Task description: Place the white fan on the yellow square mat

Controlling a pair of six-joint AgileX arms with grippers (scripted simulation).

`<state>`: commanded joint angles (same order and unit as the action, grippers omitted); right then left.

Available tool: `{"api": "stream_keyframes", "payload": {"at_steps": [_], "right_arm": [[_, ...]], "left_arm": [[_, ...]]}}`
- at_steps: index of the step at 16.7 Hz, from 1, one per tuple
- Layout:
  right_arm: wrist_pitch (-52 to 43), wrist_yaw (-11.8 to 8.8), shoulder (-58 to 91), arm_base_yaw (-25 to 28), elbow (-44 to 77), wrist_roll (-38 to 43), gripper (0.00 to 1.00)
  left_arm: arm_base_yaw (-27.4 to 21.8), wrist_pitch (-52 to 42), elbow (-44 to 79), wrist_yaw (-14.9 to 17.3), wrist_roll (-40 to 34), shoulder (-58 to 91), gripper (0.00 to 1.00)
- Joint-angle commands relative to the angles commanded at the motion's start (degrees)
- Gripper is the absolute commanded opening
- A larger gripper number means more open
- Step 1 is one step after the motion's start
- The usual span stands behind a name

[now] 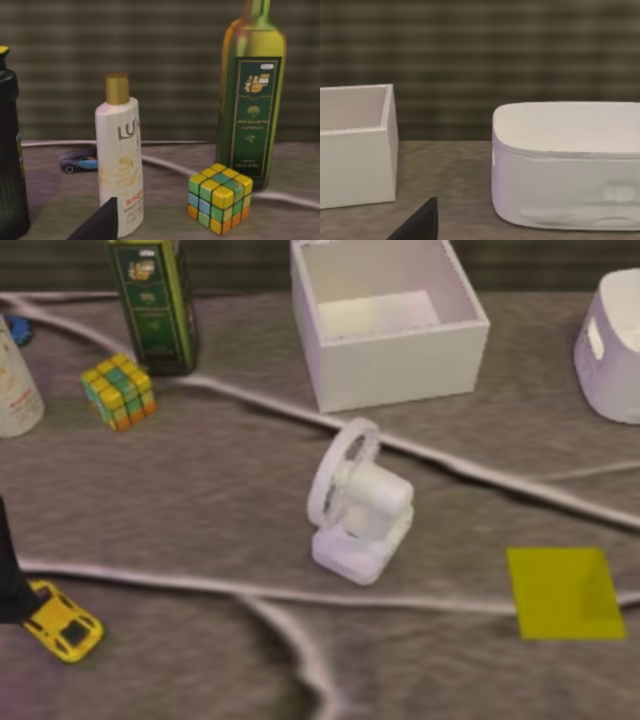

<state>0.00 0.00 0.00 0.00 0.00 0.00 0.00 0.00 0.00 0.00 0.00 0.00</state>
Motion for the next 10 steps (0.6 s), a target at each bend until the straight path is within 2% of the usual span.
{"api": "stream_keyframes", "payload": {"at_steps": [5,10], "right_arm": [[-2.31,0.05,2.88,0.98,1.75,0.62,1.0],[-13.71,1.04,17.58,5.52,11.41,4.54,1.0]], "left_arm": [[0.0,0.0,0.0,0.0,0.0,0.0,1.0],[0.0,0.0,0.0,0.0,0.0,0.0,1.0]]}}
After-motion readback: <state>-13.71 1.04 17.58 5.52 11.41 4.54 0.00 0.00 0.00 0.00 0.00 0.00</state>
